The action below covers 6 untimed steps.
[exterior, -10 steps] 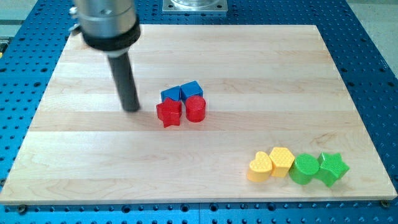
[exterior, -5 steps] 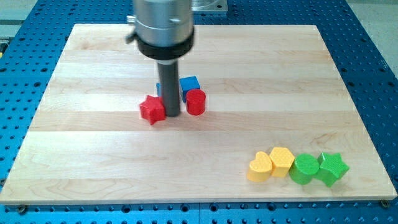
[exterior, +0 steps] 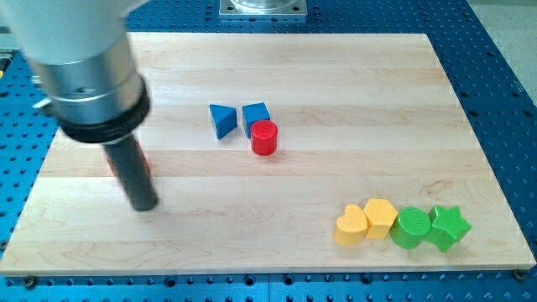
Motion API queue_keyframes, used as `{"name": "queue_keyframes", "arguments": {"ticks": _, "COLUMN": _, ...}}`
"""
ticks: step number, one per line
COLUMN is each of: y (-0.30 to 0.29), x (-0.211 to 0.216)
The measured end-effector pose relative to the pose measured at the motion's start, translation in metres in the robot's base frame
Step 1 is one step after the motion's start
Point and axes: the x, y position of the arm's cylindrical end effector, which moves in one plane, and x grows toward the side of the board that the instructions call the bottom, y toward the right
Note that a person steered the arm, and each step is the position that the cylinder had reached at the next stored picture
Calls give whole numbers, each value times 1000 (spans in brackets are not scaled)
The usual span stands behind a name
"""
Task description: Move the red star to the left of the triangle
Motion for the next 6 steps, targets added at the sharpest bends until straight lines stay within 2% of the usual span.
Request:
{"name": "queue_keyframes", "arguments": {"ticks": 1, "y": -32, "x": -23}}
{"name": "queue_keyframes", "arguments": {"ticks": 2, "y": 20, "x": -60}}
{"name": "queue_keyframes", "arguments": {"ticks": 3, "y": 41, "x": -73}}
{"name": "queue_keyframes", "arguments": {"ticks": 4, "y": 36, "x": -45}}
{"name": "queue_keyframes", "arguments": {"ticks": 6, "y": 38, "x": -86}}
